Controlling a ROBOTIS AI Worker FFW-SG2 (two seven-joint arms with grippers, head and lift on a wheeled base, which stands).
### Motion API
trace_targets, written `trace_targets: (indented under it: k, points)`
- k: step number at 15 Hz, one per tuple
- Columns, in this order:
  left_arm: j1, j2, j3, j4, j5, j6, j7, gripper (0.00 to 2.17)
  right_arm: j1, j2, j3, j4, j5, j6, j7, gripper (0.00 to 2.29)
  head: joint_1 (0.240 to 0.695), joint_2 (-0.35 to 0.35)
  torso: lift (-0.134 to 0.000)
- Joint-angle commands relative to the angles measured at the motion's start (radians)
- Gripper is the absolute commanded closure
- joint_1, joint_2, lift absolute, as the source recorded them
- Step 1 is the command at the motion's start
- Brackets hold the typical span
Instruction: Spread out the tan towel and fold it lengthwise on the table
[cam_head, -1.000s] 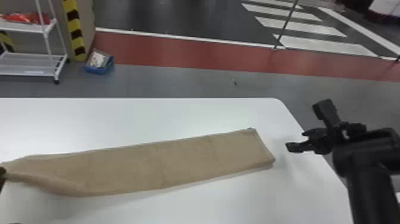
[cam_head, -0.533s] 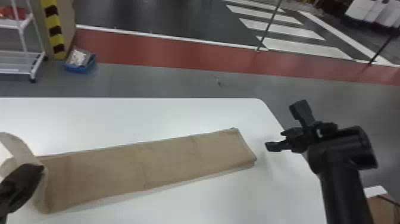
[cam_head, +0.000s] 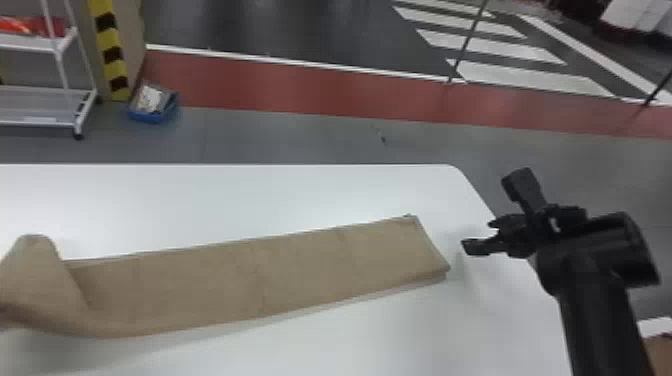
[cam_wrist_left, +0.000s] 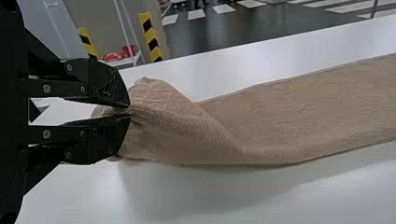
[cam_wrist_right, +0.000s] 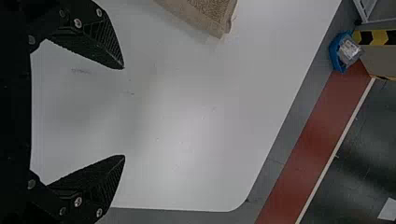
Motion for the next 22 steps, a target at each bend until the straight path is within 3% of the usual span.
trace_targets:
  k: [1,8,12,14,16,19,22]
  points:
    - [-0.006,-0.003,0.035,0.029,0.01,0.004,-0.029,0.96,-0.001,0.005,0.009,0.005,0.001,-0.004,-0.006,0.23,0.695,-0.236,-0.124]
    - [0.067,-0.001,0.073,-0.023,0.01,0.02,-0.086,0.96,-0.007,-0.002,0.009,0.006,0.003,-0.013,-0.006,0.23,0.695,-0.19,-0.124]
    - [0.096,0.004,0.024,-0.08,-0.021,-0.027,-0.121,0.96,0.006,0.021,0.006,-0.074,-0.016,0.03,0.04,0.23,0.695,-0.2,-0.124]
    - [0.092,0.016,-0.016,-0.08,-0.072,-0.017,-0.026,0.96,0.019,0.037,0.017,-0.124,-0.016,0.054,0.05,0.24,0.695,-0.213,-0.124]
    - [0.084,0.022,-0.102,-0.077,-0.177,0.013,0.129,0.96,0.02,0.041,0.021,-0.126,-0.016,0.061,0.05,0.24,0.695,-0.217,-0.124]
    - [0.044,0.014,-0.189,-0.071,-0.222,0.029,0.12,0.95,0.037,0.041,0.015,-0.15,-0.022,0.064,0.051,0.23,0.695,-0.243,-0.124]
    - [0.041,0.031,-0.146,-0.037,-0.225,0.108,0.125,0.95,0.04,0.014,0.001,-0.147,-0.042,0.054,0.059,0.24,0.695,-0.277,-0.124]
